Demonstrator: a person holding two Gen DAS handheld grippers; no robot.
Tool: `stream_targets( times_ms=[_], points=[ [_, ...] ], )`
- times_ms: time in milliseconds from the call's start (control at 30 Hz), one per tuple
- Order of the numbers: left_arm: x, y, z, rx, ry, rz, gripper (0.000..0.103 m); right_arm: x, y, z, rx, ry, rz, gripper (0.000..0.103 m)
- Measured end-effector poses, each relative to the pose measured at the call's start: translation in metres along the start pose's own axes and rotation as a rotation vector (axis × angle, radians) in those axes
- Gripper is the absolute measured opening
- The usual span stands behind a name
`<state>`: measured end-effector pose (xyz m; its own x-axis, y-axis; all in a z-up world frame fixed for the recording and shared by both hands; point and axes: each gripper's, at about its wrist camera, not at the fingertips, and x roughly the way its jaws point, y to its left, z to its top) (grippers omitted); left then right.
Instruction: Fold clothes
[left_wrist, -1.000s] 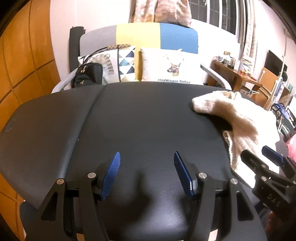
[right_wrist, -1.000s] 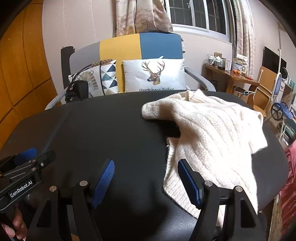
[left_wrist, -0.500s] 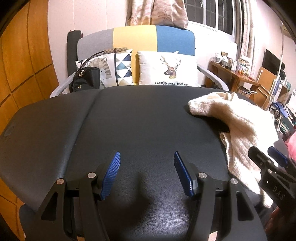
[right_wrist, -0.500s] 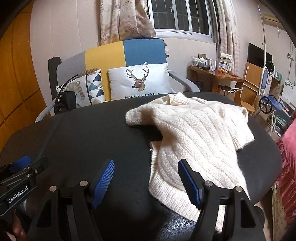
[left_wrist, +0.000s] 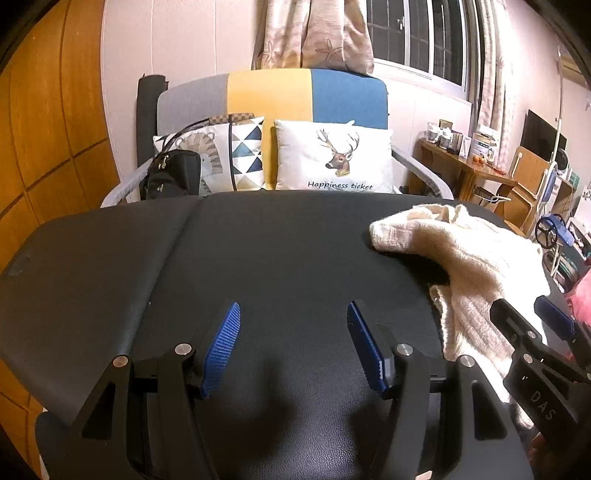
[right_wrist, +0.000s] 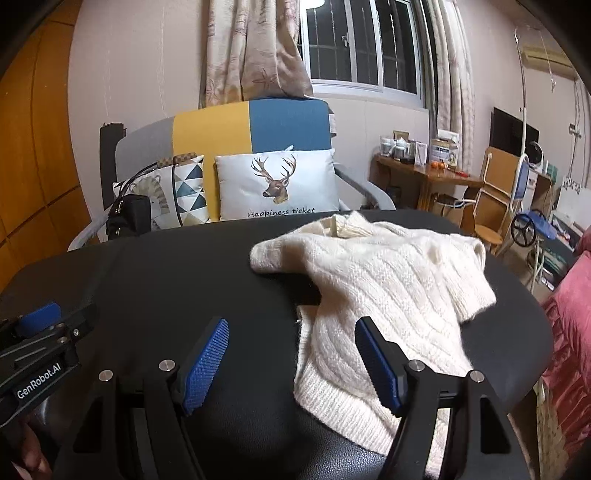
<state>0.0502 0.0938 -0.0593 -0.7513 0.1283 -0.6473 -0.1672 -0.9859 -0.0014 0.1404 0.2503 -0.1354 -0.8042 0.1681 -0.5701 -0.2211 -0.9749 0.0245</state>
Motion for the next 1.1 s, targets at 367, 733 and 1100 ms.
stream_targets(
  times_ms=[367,733,1100],
  points=[
    [0.000,-0.007,-0.005,0.031,0.005,-0.015,0.064,0.004,0.004,-0.002,-0.012,0.031,0.003,0.073],
    [0.008,-0.011,-0.006,0.039,0.029,-0.031,0.064,0.003,0.002,0.001,-0.013,0.034,-0.014,0.073],
    [0.022,-0.053,0.002,0.129,0.064,-0.117,0.064,0.002,-0.035,0.005,0.054,0.022,-0.080,0.073]
  ],
)
